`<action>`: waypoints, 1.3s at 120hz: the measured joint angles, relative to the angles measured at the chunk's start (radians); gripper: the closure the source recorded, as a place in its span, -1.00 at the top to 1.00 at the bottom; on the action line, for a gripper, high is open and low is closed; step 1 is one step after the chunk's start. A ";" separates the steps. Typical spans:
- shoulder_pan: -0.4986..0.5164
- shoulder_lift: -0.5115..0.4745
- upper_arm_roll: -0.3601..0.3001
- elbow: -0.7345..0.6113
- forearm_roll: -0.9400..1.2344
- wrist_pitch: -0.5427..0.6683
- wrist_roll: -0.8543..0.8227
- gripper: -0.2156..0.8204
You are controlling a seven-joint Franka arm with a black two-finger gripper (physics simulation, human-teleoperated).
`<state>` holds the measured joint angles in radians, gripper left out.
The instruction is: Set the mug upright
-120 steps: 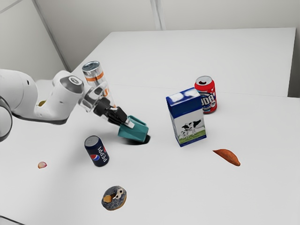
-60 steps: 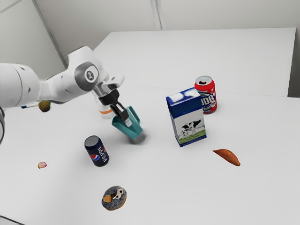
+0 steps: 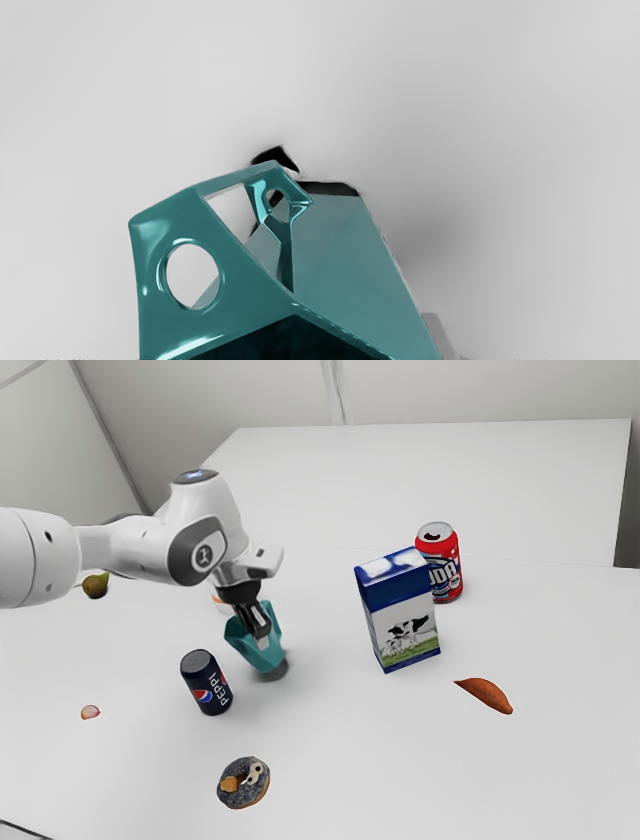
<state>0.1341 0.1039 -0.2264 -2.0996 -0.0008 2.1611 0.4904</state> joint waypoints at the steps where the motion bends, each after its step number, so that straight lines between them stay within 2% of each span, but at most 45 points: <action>1: 0.000 0.000 0.000 0.000 0.003 0.000 -0.004 -0.93; 57: 0.001 0.000 -0.027 -0.027 0.046 -0.058 -0.167 -0.92; 65: 0.002 0.000 -0.028 -0.027 0.046 -0.062 -0.182 -0.76; 84: 0.001 -0.007 -0.030 -0.027 0.045 -0.067 -0.211 -0.21; 101: 0.004 -0.055 -0.043 -0.021 0.045 -0.069 -0.231 0.11; 131: -0.021 -0.110 -0.048 0.068 0.038 -0.110 -0.257 0.43; 156: -0.045 -0.078 -0.036 0.341 0.039 -0.266 -0.322 0.52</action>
<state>0.0889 0.0263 -0.2622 -1.7591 0.0386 1.8950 0.1680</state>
